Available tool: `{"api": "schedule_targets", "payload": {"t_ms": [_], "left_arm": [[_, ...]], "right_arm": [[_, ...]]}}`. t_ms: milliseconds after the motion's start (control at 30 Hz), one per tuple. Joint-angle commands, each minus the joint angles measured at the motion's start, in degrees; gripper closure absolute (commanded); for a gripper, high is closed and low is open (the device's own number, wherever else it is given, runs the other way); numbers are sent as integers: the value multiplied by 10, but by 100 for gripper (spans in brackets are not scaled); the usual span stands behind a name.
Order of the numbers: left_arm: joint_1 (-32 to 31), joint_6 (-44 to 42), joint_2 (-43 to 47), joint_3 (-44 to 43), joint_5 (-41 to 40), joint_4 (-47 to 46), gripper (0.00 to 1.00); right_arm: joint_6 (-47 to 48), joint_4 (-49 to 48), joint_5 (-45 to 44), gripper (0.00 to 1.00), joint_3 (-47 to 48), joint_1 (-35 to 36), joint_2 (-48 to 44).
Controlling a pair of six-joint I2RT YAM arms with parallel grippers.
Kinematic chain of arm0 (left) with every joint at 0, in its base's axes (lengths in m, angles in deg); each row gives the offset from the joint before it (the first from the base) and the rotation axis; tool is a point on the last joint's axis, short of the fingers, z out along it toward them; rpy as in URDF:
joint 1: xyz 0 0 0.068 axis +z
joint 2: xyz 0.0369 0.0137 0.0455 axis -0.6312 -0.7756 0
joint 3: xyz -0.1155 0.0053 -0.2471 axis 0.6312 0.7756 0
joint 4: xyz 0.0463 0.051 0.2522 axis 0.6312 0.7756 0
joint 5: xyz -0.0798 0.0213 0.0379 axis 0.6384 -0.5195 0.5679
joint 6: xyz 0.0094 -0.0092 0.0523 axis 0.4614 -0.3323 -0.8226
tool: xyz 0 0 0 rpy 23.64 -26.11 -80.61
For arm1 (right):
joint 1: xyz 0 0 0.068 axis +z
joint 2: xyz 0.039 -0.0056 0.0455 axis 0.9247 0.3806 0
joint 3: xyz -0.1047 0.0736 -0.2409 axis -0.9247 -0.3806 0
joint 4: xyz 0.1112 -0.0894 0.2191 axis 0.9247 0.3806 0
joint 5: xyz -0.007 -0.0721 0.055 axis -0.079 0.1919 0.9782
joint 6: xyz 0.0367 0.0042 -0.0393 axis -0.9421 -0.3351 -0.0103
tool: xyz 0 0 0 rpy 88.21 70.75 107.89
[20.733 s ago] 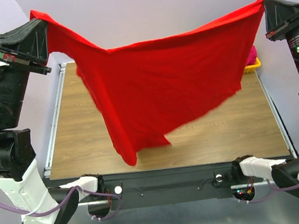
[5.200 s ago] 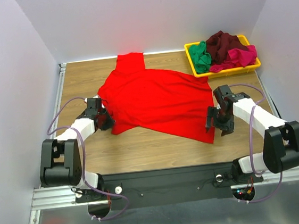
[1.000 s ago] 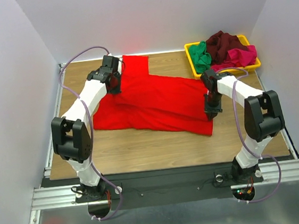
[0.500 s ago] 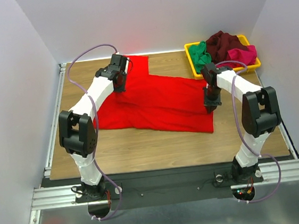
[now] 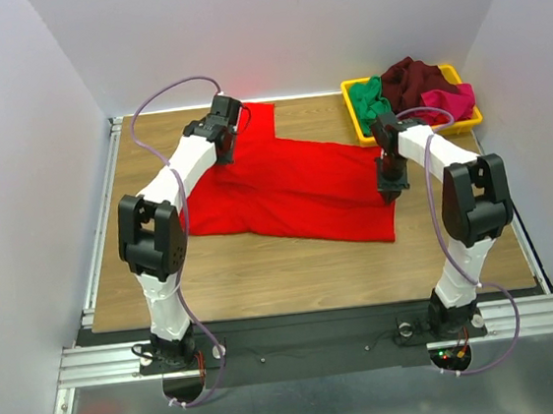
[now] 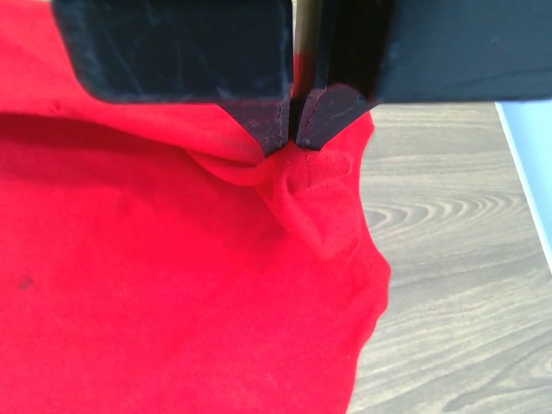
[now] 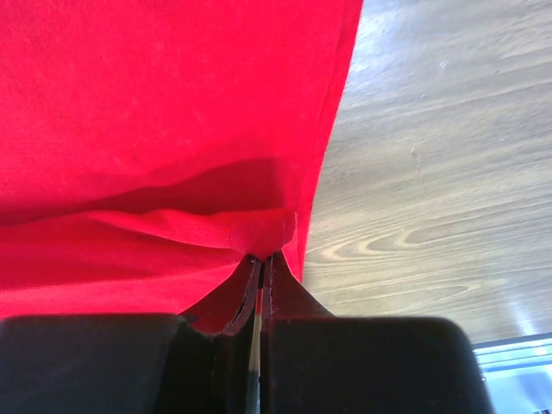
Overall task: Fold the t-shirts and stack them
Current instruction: Fold the tshirt
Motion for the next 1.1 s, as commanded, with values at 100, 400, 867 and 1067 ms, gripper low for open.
{"api": "schedule_targets", "payload": {"t_ms": [100, 400, 867, 1067], "left_arm": [[-1, 7, -12, -70, -38, -4, 100], [0, 45, -14, -116, -53, 3, 2], [13, 215, 92, 186, 140, -121, 2], [36, 259, 101, 258, 181, -168, 1]], "right_arm": [[10, 0, -24, 100, 35, -11, 11], [1, 2, -13, 30, 69, -13, 0], [2, -28, 88, 25, -24, -12, -101], [-4, -44, 79, 25, -68, -12, -95]]}}
